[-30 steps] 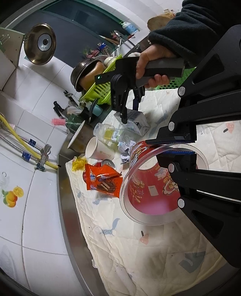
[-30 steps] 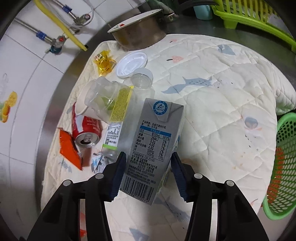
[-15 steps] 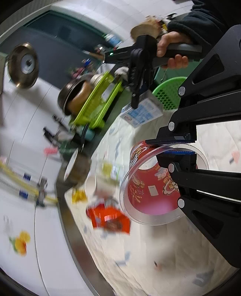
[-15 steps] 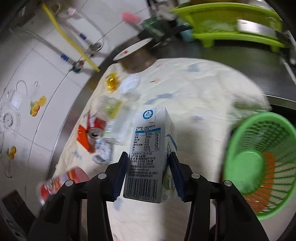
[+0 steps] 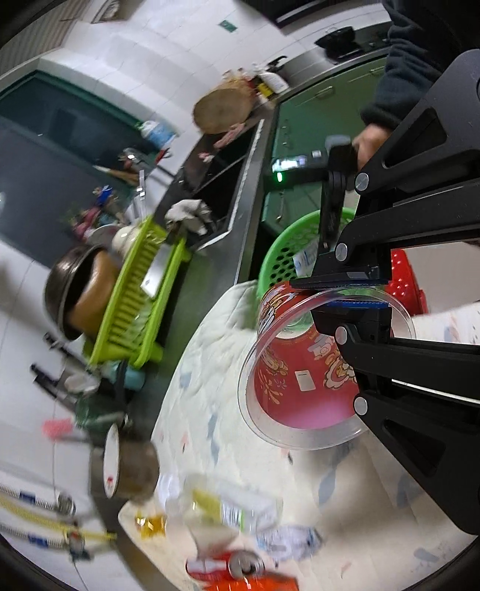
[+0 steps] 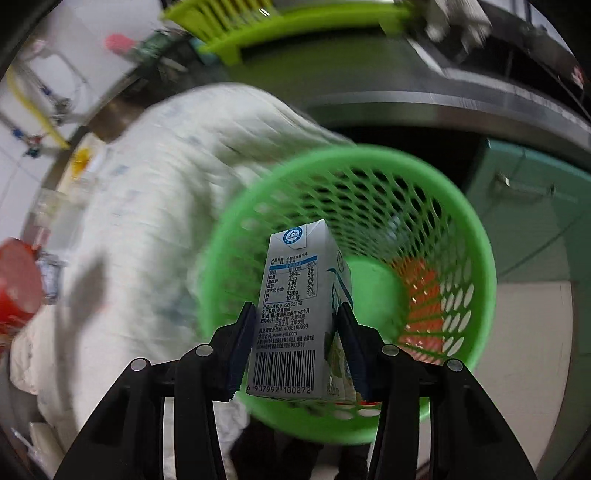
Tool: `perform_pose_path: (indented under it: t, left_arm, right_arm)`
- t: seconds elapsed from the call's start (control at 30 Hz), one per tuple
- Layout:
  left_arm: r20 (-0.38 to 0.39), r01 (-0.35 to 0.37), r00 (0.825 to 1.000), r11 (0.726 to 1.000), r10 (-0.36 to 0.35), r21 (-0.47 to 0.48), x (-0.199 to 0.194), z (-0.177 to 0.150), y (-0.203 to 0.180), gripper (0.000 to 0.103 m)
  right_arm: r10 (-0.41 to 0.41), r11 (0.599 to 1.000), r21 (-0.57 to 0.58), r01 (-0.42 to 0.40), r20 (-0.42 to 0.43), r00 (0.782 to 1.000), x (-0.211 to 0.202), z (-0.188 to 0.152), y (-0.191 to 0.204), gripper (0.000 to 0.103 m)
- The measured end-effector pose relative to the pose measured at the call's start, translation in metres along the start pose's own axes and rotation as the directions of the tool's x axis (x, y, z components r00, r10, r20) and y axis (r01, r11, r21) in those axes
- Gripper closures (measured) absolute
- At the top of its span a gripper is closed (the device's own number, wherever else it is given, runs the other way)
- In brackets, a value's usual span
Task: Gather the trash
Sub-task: 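Carry the carton into the green basket and open the right tool, then carry the red cup over the green basket and open the left tool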
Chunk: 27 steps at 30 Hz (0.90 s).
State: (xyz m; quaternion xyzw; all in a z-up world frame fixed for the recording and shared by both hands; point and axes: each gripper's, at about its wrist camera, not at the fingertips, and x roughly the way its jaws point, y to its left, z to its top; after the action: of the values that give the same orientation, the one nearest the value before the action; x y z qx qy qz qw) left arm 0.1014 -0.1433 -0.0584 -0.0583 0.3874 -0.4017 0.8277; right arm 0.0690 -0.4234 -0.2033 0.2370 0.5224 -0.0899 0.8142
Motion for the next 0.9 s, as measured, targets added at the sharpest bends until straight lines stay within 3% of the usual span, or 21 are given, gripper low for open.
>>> perform_pose_path:
  t: [0.23, 0.5, 0.63, 0.9]
  left_arm:
    - [-0.055, 0.006, 0.998, 1.000, -0.006, 0.004, 0.023, -0.002, -0.009, 0.099]
    - [-0.106, 0.017, 0.994, 1.000, -0.015, 0.011, 0.049, 0.001, -0.014, 0.099]
    - [-0.140, 0.034, 0.990, 0.999, -0.030, 0.026, 0.068, 0.002, -0.023, 0.099]
    - [-0.251, 0.078, 0.966, 0.994, -0.058, 0.070, 0.122, -0.006, -0.051, 0.099]
  right_arm:
    - [-0.051, 0.997, 0.049, 0.056, -0.107, 0.993, 0.060, -0.001, -0.031, 0.059]
    - [-0.073, 0.994, 0.075, 0.084, -0.134, 0.988, 0.081, 0.000, -0.043, 0.060]
    - [-0.056, 0.994, 0.084, 0.066, -0.111, 0.992, 0.075, 0.000, -0.045, 0.060]
    - [-0.029, 0.995, 0.093, 0.027, 0.024, 0.999, -0.003, -0.003, -0.063, 0.054]
